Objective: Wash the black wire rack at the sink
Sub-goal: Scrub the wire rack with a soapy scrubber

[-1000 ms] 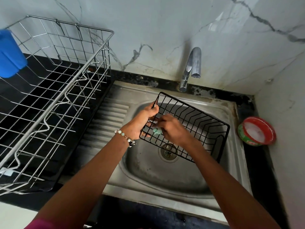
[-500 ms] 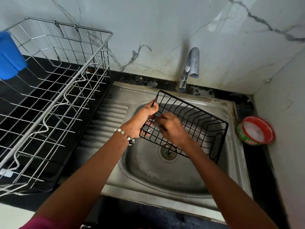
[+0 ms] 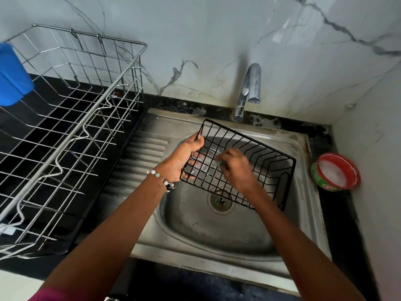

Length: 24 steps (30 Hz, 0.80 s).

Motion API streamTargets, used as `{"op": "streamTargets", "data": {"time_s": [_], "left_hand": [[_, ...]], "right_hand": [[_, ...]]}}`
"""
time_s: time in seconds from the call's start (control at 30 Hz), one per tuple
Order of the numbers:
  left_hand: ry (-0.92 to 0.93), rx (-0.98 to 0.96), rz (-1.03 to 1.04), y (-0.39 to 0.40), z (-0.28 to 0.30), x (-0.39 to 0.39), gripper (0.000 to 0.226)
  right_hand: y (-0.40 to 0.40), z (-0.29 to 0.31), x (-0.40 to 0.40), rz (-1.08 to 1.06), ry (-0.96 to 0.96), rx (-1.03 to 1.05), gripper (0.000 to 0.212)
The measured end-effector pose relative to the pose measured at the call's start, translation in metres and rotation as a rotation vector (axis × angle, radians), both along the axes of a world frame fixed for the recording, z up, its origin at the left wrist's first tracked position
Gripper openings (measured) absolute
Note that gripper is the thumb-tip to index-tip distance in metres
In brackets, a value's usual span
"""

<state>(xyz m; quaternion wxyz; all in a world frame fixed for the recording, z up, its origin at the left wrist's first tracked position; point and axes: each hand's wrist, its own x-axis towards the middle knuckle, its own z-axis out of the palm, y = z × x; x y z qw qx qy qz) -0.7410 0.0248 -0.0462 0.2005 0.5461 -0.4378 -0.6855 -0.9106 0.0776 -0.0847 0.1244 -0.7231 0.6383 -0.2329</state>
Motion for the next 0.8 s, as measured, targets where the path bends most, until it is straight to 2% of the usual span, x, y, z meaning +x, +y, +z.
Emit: {"op": "streamTargets", "data": {"time_s": [0.17,0.23,0.3,0.37,0.43,0.47,0.53,0.63,0.7,0.8], "left_hand": [[-0.005,0.004,0.003,0.000,0.000,0.000,0.044],[-0.008,-0.011,0.009,0.000,0.000,0.003,0.045],[0.001,-0.012,0.025,0.000,-0.002,0.005,0.043],[0.015,0.004,0.034,0.000,-0.002,0.005,0.036],[0.042,0.020,0.046,-0.001,-0.002,0.003,0.027],[0.054,0.022,0.055,-0.001,-0.002,0.002,0.027],[0.068,0.033,0.052,-0.002,-0.003,0.001,0.028],[0.059,0.034,0.019,0.001,-0.004,0.002,0.039],[0.029,0.011,0.020,0.004,-0.003,0.003,0.045],[0.034,0.017,0.040,0.004,-0.002,0.004,0.040]], "right_hand": [[0.010,0.003,0.014,0.443,-0.071,0.119,0.024],[0.012,0.005,0.003,0.496,-0.046,0.224,0.026],[0.008,0.000,-0.010,0.397,0.008,0.175,0.028],[0.002,-0.004,-0.015,0.199,0.053,0.070,0.027],[-0.001,-0.003,-0.005,0.067,0.010,0.025,0.025],[-0.001,-0.002,0.004,0.091,-0.026,0.016,0.024],[0.002,0.003,0.020,0.281,-0.039,0.029,0.024],[0.002,0.011,0.017,0.504,-0.043,0.180,0.027],[-0.001,0.012,0.002,0.445,-0.018,0.212,0.028],[-0.006,0.007,-0.009,0.173,0.051,0.090,0.026]]}}
